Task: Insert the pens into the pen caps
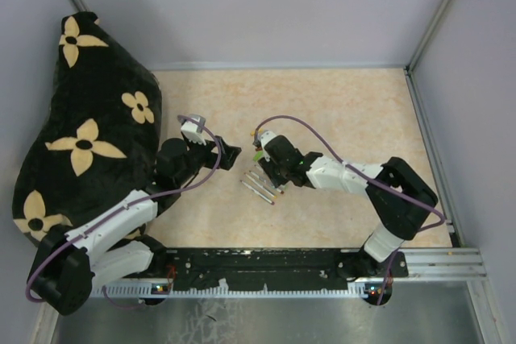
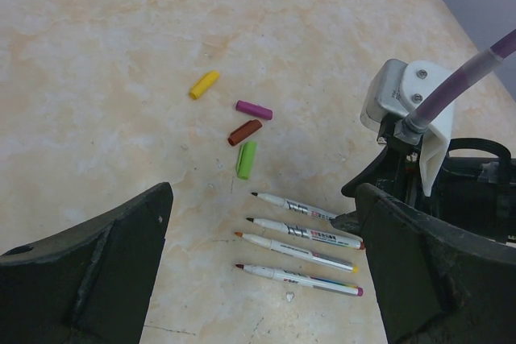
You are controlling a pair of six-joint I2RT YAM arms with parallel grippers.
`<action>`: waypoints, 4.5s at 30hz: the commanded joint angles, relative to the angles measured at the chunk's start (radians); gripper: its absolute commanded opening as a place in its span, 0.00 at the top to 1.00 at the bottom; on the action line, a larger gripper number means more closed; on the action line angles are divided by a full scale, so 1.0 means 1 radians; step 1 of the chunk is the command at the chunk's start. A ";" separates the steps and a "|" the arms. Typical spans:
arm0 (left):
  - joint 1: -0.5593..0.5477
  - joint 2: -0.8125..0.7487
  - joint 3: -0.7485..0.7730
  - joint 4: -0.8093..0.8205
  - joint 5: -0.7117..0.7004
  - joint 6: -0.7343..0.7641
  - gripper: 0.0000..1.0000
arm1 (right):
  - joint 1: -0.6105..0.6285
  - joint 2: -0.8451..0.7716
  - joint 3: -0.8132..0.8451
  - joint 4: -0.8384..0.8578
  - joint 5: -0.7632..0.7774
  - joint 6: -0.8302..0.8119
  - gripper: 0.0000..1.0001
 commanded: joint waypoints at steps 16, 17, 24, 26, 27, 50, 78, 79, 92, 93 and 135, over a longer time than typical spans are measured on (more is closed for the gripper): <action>-0.005 -0.012 -0.014 0.008 -0.021 0.014 0.00 | 0.017 0.041 0.053 0.006 0.035 -0.017 0.63; -0.005 -0.012 -0.014 0.008 -0.022 0.013 0.00 | 0.017 0.042 0.054 0.007 0.036 -0.017 0.63; -0.006 -0.018 -0.018 0.011 -0.025 0.014 0.00 | 0.017 0.083 0.054 0.011 0.043 -0.017 0.64; -0.005 -0.020 -0.020 0.013 -0.025 0.013 0.00 | 0.018 0.090 0.056 0.010 0.046 -0.017 0.65; -0.005 -0.021 -0.021 0.014 -0.027 0.015 0.00 | 0.017 0.092 0.056 0.010 0.047 -0.017 0.65; -0.005 -0.045 -0.019 0.002 -0.032 0.018 0.00 | 0.017 0.060 0.006 -0.009 0.056 -0.033 1.00; -0.017 0.272 0.001 0.586 0.377 -0.374 0.07 | 0.018 -0.585 -0.301 0.409 0.026 0.139 1.00; -0.020 0.286 0.011 0.588 0.379 -0.374 0.08 | 0.017 -0.585 -0.305 0.416 0.020 0.143 1.00; -0.088 0.409 0.095 0.652 0.372 -0.391 0.15 | 0.018 -0.585 -0.324 0.468 -0.044 0.167 1.00; -0.092 0.414 0.098 0.652 0.368 -0.390 0.15 | 0.018 -0.585 -0.325 0.469 -0.048 0.168 1.00; -0.131 0.457 0.136 0.676 0.353 -0.403 1.00 | 0.017 -0.590 -0.336 0.479 -0.067 0.183 0.62</action>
